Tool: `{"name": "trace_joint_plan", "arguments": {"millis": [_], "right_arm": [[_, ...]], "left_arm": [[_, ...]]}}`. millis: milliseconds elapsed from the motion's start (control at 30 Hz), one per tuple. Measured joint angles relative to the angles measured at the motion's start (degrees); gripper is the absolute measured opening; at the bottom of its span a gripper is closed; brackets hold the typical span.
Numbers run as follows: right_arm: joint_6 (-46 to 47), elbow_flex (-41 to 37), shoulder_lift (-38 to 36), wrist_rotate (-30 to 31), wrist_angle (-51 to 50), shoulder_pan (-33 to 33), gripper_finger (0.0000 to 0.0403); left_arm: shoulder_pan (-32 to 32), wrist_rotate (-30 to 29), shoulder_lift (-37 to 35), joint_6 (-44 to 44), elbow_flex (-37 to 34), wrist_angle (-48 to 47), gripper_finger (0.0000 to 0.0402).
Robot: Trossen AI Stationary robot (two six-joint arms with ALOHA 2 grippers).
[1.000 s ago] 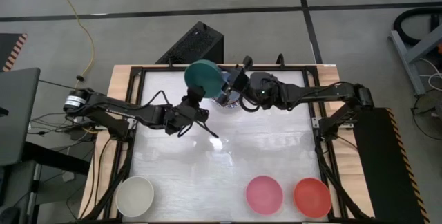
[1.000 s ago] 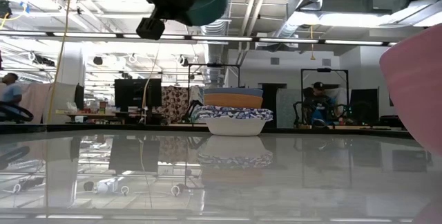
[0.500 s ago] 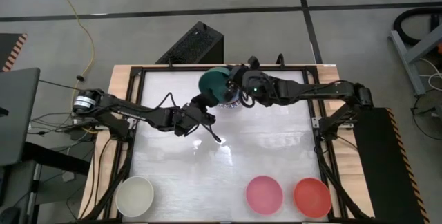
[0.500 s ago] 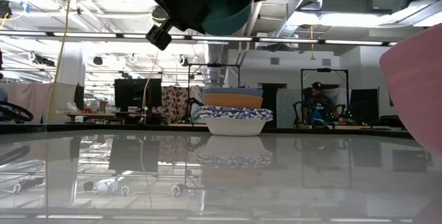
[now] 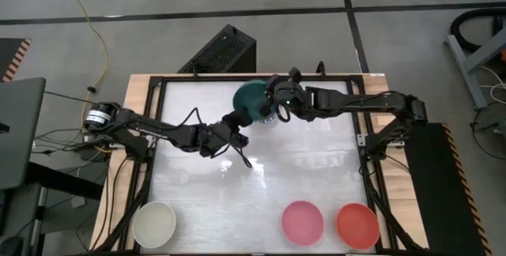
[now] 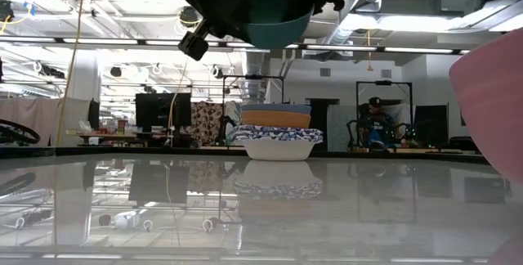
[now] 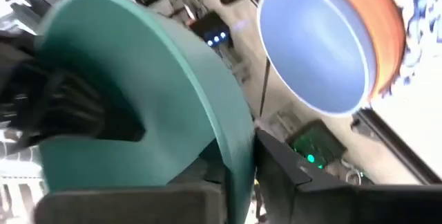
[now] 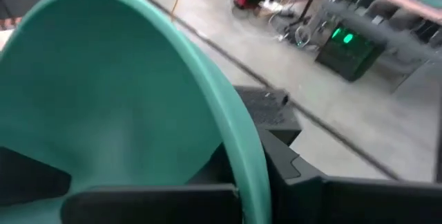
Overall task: Nest bowls inside each other
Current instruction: Stack the green bowl on top of the blue bowl
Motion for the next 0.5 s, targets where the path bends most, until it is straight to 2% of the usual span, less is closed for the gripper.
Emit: {"name": "trace_joint_plan", "arguments": {"millis": [100,267,367,500], "right_arm": [[2.6,0.0,-0.1,-3.4,-2.5,-1.3,0.0031],[2.4,0.0,0.1,-8.0,-5.1,-6.3,0.0031],[3.6,-0.1,0.0,-17.9,-5.5,-12.5,0.0031],[5.8,-0.1,0.2,-33.3,-3.8,-21.3,0.0031]], "left_arm": [[-1.0,0.3,0.0,-3.5,0.0,0.4,0.0077],[-3.0,-0.2,-2.6,-14.7,0.0,1.0,0.0149],[-3.9,0.7,-6.6,-22.9,0.0,0.6,0.0183],[-4.2,4.0,-16.7,-38.6,0.1,-2.1,0.0206]]}}
